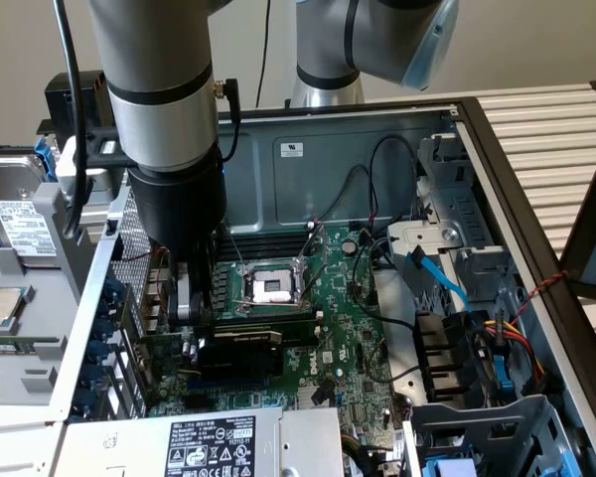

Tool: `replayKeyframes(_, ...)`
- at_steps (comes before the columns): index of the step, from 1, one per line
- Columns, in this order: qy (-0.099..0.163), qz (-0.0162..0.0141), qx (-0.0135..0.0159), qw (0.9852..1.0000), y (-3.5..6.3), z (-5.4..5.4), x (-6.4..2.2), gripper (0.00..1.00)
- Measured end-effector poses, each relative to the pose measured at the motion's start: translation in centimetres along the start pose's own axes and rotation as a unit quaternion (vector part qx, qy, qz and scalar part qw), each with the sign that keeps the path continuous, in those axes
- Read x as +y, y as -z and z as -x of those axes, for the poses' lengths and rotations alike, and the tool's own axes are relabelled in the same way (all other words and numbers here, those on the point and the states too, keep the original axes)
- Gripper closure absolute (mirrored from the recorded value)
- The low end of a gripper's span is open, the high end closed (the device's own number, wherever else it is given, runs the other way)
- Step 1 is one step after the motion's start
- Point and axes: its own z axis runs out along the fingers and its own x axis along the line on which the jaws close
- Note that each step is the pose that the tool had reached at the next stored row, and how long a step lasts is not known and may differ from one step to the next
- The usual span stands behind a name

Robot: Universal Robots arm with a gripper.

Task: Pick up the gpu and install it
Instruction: 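Press down on the gpu until it lock into place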

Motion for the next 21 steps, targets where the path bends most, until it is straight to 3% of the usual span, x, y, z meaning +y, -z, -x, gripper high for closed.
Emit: replayKeyframes(21, 0.000, -0.0014, -0.0004, 1.0000, -0.03, -0.01, 0.11, 0.89)
